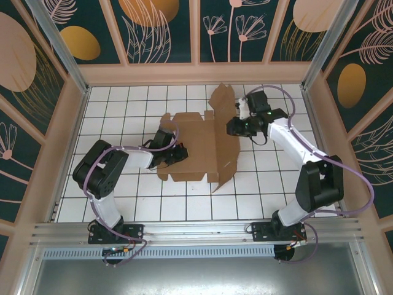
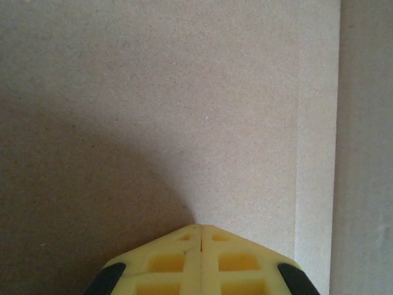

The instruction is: Fold the paper box

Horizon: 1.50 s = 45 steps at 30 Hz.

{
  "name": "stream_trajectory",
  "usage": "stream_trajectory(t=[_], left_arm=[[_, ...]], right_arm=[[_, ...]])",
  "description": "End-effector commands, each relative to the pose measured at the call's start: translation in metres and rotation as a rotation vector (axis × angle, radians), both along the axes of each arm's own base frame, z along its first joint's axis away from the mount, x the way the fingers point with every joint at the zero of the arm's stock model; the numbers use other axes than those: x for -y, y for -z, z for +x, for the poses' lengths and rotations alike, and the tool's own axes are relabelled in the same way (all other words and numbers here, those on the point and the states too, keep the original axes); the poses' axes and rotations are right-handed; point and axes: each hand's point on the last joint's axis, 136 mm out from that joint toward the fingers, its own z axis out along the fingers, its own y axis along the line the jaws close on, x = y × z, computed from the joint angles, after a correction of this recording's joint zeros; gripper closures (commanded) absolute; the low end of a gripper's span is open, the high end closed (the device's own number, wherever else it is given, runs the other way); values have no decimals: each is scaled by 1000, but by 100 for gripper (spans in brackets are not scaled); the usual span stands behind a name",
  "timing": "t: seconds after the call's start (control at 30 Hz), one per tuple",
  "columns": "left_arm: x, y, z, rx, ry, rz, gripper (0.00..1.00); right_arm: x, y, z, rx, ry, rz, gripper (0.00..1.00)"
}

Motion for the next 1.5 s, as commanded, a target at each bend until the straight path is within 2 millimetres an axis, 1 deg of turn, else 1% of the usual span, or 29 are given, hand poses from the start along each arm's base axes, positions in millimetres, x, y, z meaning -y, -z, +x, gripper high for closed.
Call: stream_trajectory(t=[0.0, 0.1, 0.17, 0.2, 0.23, 0.3, 0.33, 0.43, 0.47, 0.5, 0.6, 0.77, 0.87, 0.97, 1.13, 1.17, 1.2, 1.33, 1.4, 1.47], left_arm=[[-4, 29, -23, -109, 15, 35, 95], [-4, 28, -24, -105, 13, 26, 95], [-3, 27, -24, -105, 11, 19, 95], [-3, 27, -24, -104, 12, 14, 95], [-2, 26, -24, -105, 12, 8, 95], [-1, 25, -25, -102, 13, 0, 95], [-1, 26, -25, -103, 14, 2, 95], [-2, 25, -25, -100, 16, 2, 95], [-1, 24, -25, -98, 16, 2, 95], [-2, 24, -25, -97, 16, 3, 95], [-1, 25, -25, -97, 19, 3, 95], [-2, 28, -26, -101, 16, 3, 95], [-2, 30, -26, -104, 18, 8, 96], [-4, 32, -27, -107, 18, 22, 96], [-8, 35, -29, -106, 15, 46, 96], [-10, 35, -28, -103, 14, 54, 96], [-11, 35, -28, -101, 14, 61, 96], [-13, 36, -27, -97, 10, 80, 97], [-14, 37, -27, -99, 8, 86, 97], [-15, 38, -27, -98, 5, 92, 97]], right_arm=[[-19, 2, -11, -49, -31, -37, 56], [-47, 0, -17, -50, -77, -25, 44], [-61, 4, -19, -55, -94, -34, 34], [-64, 6, -16, -58, -88, -42, 29], [-74, 10, -19, -63, -107, -50, 25], [-86, 16, -19, -67, -120, -67, 22], [-91, 18, -18, -66, -122, -76, 16], [-105, 21, -17, -59, -137, -86, 11], [-109, 20, -17, -55, -145, -82, 1], [-113, 20, -18, -54, -152, -78, 1], [-121, 13, -19, -37, -169, -43, 1], [-124, 0, -17, -13, -173, 14, 1], [-124, -8, -17, -6, -174, 84, 1], [-117, -18, -15, 6, -157, 140, 1], [-89, -20, -10, 26, -105, 113, 1], [-85, -21, -11, 31, -102, 98, 1], [-72, -22, -7, 42, -75, 86, 1], [-34, -25, 0, 80, -15, 37, 1], [-13, -22, 3, 91, 25, -2, 2], [6, -14, 6, 102, 58, -79, 6]])
